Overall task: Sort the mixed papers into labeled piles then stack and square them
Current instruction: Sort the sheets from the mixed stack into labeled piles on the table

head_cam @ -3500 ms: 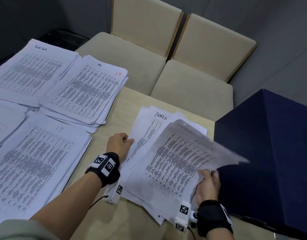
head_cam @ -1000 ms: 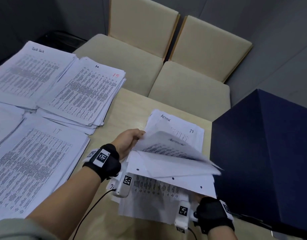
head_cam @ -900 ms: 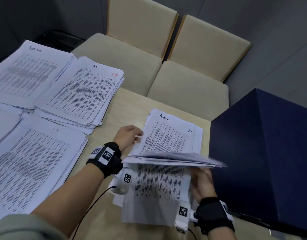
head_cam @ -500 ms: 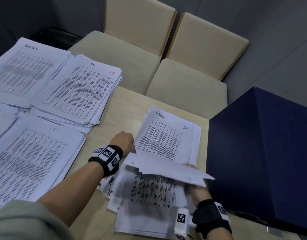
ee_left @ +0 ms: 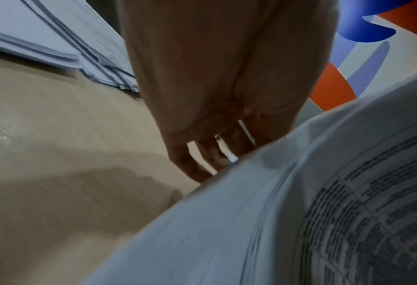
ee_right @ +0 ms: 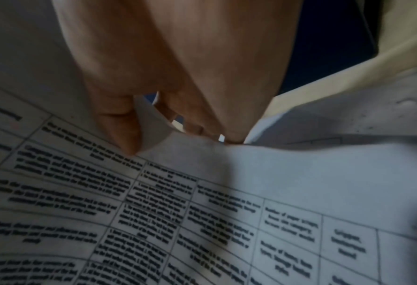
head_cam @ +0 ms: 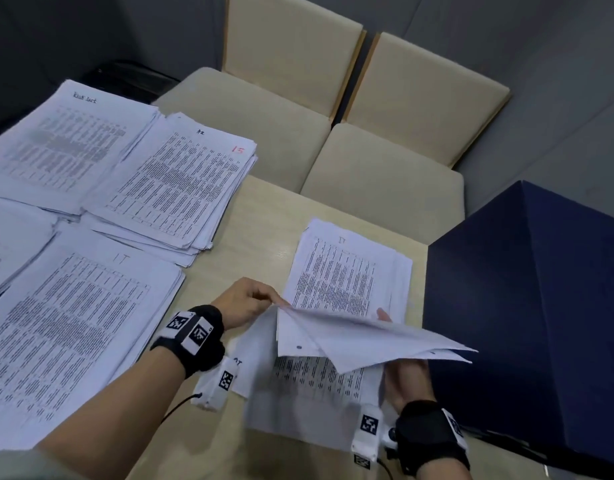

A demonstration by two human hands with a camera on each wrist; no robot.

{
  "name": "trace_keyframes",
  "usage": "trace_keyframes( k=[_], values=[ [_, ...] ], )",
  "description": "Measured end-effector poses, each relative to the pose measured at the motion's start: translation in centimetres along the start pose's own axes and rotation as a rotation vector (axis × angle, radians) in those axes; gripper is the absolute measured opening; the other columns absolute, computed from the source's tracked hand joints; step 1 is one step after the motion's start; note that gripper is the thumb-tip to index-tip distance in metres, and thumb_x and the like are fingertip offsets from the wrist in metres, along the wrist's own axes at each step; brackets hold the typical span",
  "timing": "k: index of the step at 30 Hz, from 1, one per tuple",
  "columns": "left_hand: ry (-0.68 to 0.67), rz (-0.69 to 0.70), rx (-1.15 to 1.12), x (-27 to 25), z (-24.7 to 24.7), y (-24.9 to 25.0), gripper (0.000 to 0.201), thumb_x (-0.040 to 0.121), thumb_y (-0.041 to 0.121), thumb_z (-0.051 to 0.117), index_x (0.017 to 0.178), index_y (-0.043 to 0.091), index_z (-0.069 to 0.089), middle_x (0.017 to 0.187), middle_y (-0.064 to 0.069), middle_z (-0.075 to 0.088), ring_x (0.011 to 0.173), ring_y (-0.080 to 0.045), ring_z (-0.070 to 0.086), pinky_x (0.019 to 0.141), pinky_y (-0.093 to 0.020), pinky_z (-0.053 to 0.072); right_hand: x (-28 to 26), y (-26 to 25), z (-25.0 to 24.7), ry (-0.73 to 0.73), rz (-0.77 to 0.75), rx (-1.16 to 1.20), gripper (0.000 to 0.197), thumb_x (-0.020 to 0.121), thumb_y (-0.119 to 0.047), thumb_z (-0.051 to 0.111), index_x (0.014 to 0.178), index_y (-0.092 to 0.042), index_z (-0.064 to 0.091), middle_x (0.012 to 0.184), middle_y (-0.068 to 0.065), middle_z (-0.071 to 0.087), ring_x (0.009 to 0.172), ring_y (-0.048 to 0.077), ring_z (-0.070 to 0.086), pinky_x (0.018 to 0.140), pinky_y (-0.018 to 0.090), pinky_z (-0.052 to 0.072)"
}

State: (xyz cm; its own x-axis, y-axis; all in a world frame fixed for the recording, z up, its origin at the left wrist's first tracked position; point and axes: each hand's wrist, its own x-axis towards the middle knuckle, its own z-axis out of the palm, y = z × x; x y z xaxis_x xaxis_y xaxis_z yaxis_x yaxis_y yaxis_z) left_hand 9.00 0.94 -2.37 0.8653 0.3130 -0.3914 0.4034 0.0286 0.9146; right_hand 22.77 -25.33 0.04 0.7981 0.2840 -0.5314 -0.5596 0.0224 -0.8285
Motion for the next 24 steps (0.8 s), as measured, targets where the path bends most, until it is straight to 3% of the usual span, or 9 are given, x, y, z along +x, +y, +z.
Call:
trace_keyframes(
  k=[4, 7, 10, 13, 15, 17, 19, 22, 24],
  values=[
    [0.075, -0.122, 0.096, 0.9, 0.7, 0.7, 0.036, 0.081, -0.013, 0.047, 0.072, 0.007, 0.075, 0.065, -0.005, 0.069, 0.057, -0.022, 0.057, 0.053, -0.023, 0.046, -0.7, -0.3, -0.5, 0.142, -0.025, -0.013, 0.027, 0.098, 0.007, 0.041, 0.087, -0.009, 0.059, 0.062, -0.007, 0.068, 0.068, 0.014, 0.063, 0.049, 0.014, 0.049],
    [0.163, -0.098, 0.158, 1.5, 1.4, 1.8, 0.036, 0.081, -0.012, 0.046, 0.077, 0.015, 0.07, 0.079, 0.001, 0.073, 0.07, -0.02, 0.067, 0.06, -0.029, 0.053, 0.0, -0.1, -0.9, 0.286, 0.005, -0.017, 0.01, 0.097, 0.001, 0.052, 0.102, -0.004, 0.059, 0.079, 0.006, 0.063, 0.078, 0.022, 0.058, 0.055, 0.025, 0.05],
    [-0.048, -0.017, 0.162, 1.4, 2.1, 3.5, 0.041, 0.074, -0.015, 0.051, 0.093, 0.017, 0.069, 0.095, 0.002, 0.073, 0.086, -0.017, 0.069, 0.074, -0.027, 0.053, 0.6, -0.5, -1.3, 0.314, -0.041, 0.014, 0.018, 0.093, 0.005, 0.054, 0.105, -0.007, 0.058, 0.093, 0.012, 0.063, 0.08, 0.023, 0.06, 0.054, 0.021, 0.053],
    [-0.169, -0.001, 0.033, 0.8, 2.1, 4.4, 0.046, 0.066, -0.001, 0.069, 0.107, 0.02, 0.068, 0.104, -0.003, 0.072, 0.101, -0.023, 0.067, 0.085, -0.031, 0.053, 0.6, -2.0, -0.9, 0.297, -0.09, 0.023, 0.041, 0.09, 0.003, 0.06, 0.129, -0.004, 0.051, 0.118, 0.025, 0.063, 0.096, 0.03, 0.063, 0.074, 0.035, 0.055],
    [-0.171, 0.003, -0.09, 0.3, 2.0, 5.4, 0.043, 0.072, 0.015, 0.08, 0.112, 0.014, 0.066, 0.109, -0.012, 0.071, 0.104, -0.031, 0.067, 0.093, -0.041, 0.054, 0.4, -4.0, -0.3, 0.291, -0.166, -0.027, 0.042, 0.088, 0.001, 0.064, 0.129, -0.006, 0.055, 0.115, 0.022, 0.069, 0.096, 0.033, 0.067, 0.085, 0.043, 0.056],
    [-0.126, 0.045, -0.142, 0.1, 1.9, 7.3, 0.043, 0.08, 0.023, 0.079, 0.118, 0.011, 0.064, 0.113, -0.009, 0.071, 0.106, -0.027, 0.068, 0.098, -0.044, 0.052, -0.1, -6.6, 1.1, 0.205, -0.261, -0.108, 0.033, 0.088, 0.0, 0.065, 0.119, -0.009, 0.063, 0.104, 0.01, 0.075, 0.102, 0.031, 0.07, 0.09, 0.042, 0.056],
    [-0.038, 0.141, -0.182, -0.4, 2.0, 10.1, 0.042, 0.086, 0.02, 0.074, 0.125, 0.011, 0.06, 0.117, -0.002, 0.071, 0.106, -0.017, 0.068, 0.097, -0.039, 0.053, -1.2, -9.4, 3.1, 0.116, -0.396, -0.18, 0.025, 0.091, 0.001, 0.063, 0.107, -0.016, 0.068, 0.098, -0.002, 0.077, 0.103, 0.019, 0.07, 0.082, 0.024, 0.055],
    [0.251, 0.294, -0.299, -1.3, 3.0, 13.9, 0.031, 0.093, 0.011, 0.064, 0.124, 0.01, 0.058, 0.11, 0.005, 0.071, 0.095, -0.003, 0.07, 0.079, -0.021, 0.057, -3.5, -13.0, 6.4, 0.032, -0.608, -0.232, 0.022, 0.094, -0.004, 0.061, 0.103, -0.023, 0.068, 0.103, -0.006, 0.074, 0.102, 0.009, 0.069, 0.082, 0.018, 0.052],
    [0.365, 0.355, -0.367, -2.0, 3.5, 15.7, 0.027, 0.094, 0.012, 0.062, 0.121, 0.009, 0.058, 0.105, 0.005, 0.071, 0.09, -0.003, 0.07, 0.073, -0.019, 0.056, -4.9, -14.5, 7.8, 0.048, -0.721, -0.207, 0.021, 0.095, -0.007, 0.061, 0.102, -0.026, 0.066, 0.101, -0.01, 0.073, 0.098, 0.005, 0.067, 0.082, 0.017, 0.052]
  ],
)
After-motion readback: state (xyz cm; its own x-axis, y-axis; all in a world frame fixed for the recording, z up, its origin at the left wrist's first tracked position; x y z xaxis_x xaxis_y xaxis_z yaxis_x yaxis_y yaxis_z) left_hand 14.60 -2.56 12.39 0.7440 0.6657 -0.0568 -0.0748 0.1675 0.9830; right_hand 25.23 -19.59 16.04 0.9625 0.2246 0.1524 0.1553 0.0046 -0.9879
